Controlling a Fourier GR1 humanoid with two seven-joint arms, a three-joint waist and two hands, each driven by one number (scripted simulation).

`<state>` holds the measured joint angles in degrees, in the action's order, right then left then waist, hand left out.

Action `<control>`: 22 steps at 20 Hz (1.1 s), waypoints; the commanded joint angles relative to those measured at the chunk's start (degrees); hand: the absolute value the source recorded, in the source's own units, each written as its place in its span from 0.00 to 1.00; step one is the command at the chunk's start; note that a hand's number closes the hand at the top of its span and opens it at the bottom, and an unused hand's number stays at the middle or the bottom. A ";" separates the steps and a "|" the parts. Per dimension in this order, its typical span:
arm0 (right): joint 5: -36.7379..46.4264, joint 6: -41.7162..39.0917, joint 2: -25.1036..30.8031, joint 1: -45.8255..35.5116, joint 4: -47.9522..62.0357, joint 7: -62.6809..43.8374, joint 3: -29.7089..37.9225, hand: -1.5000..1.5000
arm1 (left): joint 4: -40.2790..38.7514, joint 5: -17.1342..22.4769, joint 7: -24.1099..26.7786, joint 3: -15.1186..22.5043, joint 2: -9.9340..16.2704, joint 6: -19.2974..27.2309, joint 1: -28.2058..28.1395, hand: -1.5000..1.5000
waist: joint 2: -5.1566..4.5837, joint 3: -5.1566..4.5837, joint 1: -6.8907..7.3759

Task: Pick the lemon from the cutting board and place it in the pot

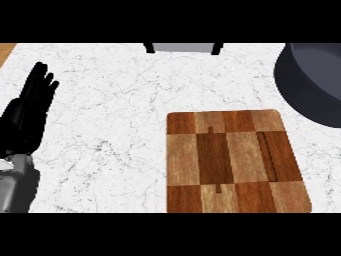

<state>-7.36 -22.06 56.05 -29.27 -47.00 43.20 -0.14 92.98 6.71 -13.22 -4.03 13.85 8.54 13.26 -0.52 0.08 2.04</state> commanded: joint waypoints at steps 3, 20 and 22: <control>13.26 20.40 -2.68 -3.53 5.35 7.08 -1.88 1.00 | 1.03 -0.32 -1.31 0.54 -0.37 0.34 0.35 0.50 | -0.30 0.12 0.89; 24.74 16.64 -13.76 -20.76 35.55 8.58 -7.04 0.00 | -2.41 -0.45 2.91 1.12 -1.98 -1.24 1.53 0.50 | -1.62 0.24 3.05; 24.97 11.74 -13.58 -21.23 36.22 11.02 -7.55 0.00 | -2.39 -1.72 2.26 1.99 -3.05 0.45 2.99 0.50 | -1.80 0.31 3.00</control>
<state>16.70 -3.90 43.24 -49.13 -13.63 52.12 -6.68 91.39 5.76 -11.26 -2.44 11.87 7.82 14.97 -1.97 0.25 4.99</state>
